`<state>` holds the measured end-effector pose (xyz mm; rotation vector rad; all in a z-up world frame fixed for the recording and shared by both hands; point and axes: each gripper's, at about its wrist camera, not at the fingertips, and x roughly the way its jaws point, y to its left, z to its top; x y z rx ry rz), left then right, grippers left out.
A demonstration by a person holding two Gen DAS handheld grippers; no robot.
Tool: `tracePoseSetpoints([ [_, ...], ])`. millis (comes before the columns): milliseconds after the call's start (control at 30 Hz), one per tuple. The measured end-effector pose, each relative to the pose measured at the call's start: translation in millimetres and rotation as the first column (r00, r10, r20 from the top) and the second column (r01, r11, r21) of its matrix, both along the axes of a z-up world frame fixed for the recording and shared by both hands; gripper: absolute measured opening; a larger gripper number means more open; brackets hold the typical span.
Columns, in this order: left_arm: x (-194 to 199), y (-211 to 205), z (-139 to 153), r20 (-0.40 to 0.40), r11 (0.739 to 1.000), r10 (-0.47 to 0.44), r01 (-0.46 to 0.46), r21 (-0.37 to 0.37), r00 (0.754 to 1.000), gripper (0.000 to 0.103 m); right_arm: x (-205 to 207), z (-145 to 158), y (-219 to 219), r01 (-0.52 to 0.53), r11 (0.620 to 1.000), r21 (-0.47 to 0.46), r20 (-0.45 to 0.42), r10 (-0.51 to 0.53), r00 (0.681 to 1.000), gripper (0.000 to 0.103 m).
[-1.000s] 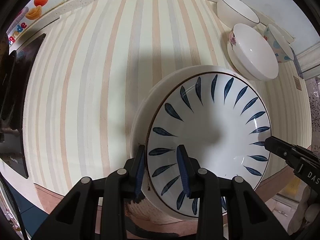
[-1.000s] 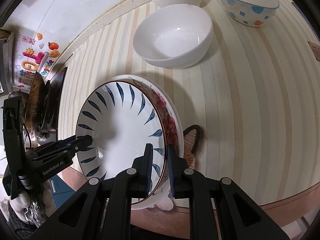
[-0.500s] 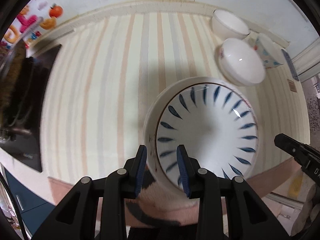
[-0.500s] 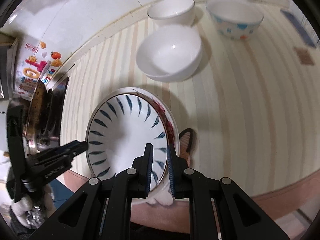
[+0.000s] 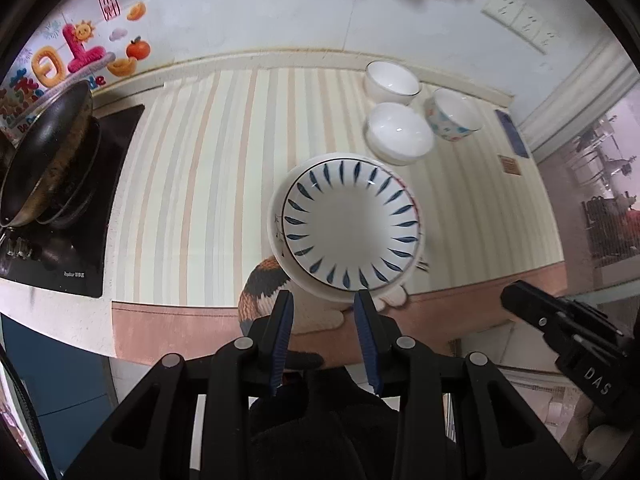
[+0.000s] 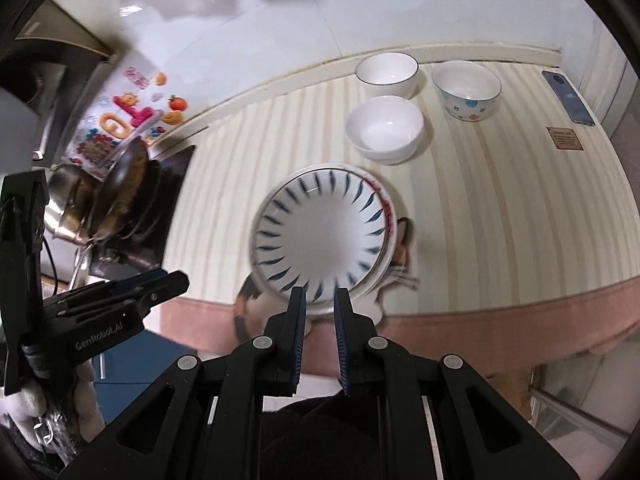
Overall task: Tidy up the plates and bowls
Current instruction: 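Lower the plate stack onto the cloth and open both grippers, then reach both grippers to the plain white bowl and grip its rim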
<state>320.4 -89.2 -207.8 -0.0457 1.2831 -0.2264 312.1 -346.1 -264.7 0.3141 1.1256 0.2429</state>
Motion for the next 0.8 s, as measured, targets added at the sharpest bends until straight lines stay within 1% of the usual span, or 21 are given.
tracePoseSetpoints([
  [67,-10,0,9,0.017,1.000,-0.015,0.015,-0.005,1.000,0.029,-15,9,3,-0.003,1.000,0.003,0.011,0.003,1.000,0.016],
  [200,-21,-1,18,0.019,0.999,-0.040,0.040,-0.034,0.999,0.029,-39,20,8,0.008,1.000,0.022,0.008,-0.008,1.000,0.016],
  [333,-21,-7,22,0.044,0.998,-0.044,0.046,-0.042,0.998,0.029,-47,23,3,0.032,0.999,0.041,0.015,-0.032,0.999,0.016],
  [400,-11,-11,18,0.031,0.996,-0.042,0.044,-0.072,0.999,0.030,-41,20,-7,0.049,0.996,0.068,-0.002,-0.049,0.999,0.018],
  [467,7,-18,12,0.019,0.996,-0.026,0.028,-0.089,0.999,0.030,-32,15,-15,0.052,0.995,0.088,-0.022,-0.051,0.998,0.029],
  [500,13,-20,9,0.018,0.996,-0.022,0.024,-0.089,1.000,0.030,-27,12,-21,0.060,0.993,0.102,-0.022,-0.059,0.998,0.044],
  [533,26,-25,3,0.014,0.996,-0.006,0.008,-0.088,1.000,0.030,-19,8,-29,0.066,0.992,0.107,-0.023,-0.064,0.998,0.055],
  [600,44,-34,-7,0.006,0.997,0.010,-0.009,-0.079,1.000,0.030,-2,1,-41,0.075,0.991,0.112,-0.028,-0.072,0.997,0.056],
  [667,73,-45,-21,-0.019,0.996,0.041,-0.042,-0.079,0.999,0.030,20,-9,-56,0.080,0.990,0.118,-0.032,-0.077,0.997,0.056],
  [800,123,-61,-48,-0.072,0.990,0.103,-0.109,-0.086,0.992,0.030,77,-33,-89,0.089,0.986,0.139,-0.058,-0.082,0.995,0.056],
])
